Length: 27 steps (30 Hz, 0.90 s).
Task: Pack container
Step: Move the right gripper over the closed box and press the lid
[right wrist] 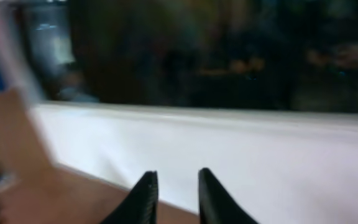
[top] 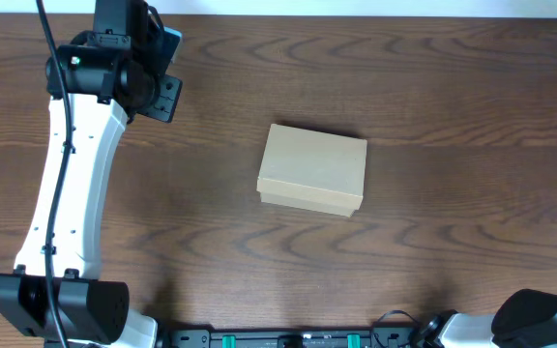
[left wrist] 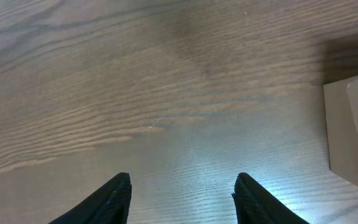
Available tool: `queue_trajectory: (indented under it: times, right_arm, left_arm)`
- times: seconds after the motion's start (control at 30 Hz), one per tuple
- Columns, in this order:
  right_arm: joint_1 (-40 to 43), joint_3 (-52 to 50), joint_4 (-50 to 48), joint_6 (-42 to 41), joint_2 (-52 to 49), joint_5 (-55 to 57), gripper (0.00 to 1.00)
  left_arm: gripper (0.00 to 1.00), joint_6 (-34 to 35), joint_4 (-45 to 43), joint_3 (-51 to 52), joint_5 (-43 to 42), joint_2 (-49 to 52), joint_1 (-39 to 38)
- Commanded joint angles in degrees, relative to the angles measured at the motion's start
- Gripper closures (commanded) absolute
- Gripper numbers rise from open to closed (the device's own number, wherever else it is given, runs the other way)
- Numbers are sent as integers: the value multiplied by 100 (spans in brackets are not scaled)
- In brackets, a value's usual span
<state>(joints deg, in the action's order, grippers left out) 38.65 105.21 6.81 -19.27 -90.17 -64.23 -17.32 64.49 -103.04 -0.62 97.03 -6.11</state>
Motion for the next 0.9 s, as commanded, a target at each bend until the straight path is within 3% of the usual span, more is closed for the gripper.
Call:
queue_trajectory:
  times: [0.0, 0.1, 0.13, 0.17, 0.2, 0.4, 0.57, 0.87]
  right_arm:
    - [-181, 245, 678, 1521, 39, 1725, 76]
    - [-529, 317, 1423, 2028, 39, 2452, 72]
    - [-713, 328, 1663, 2197, 39, 2785, 65]
    - [-887, 332, 1843, 2339, 39, 3084, 49]
    - [-1117, 334, 2039, 2555, 39, 3432, 1]
    - [-2763, 339, 2918, 3644, 33, 5060, 1]
    - [-4157, 339, 3657, 3810, -133, 5528, 1]
    - [-5779, 337, 5106, 3812, -872, 6039, 1]
  left_arm:
    - [47, 129, 28, -33, 74, 0, 20]
    - [47, 131, 24, -33, 83, 0, 20]
    - [47, 131, 22, -33, 83, 0, 20]
    - [47, 129, 22, -33, 87, 0, 20]
    - [47, 131, 20, -33, 90, 0, 20]
    - [47, 212, 4, -33, 284, 0, 22]
    - [46, 280, -2, -33, 319, -4, 131]
    - [44, 369, 0, -33, 308, -17, 520]
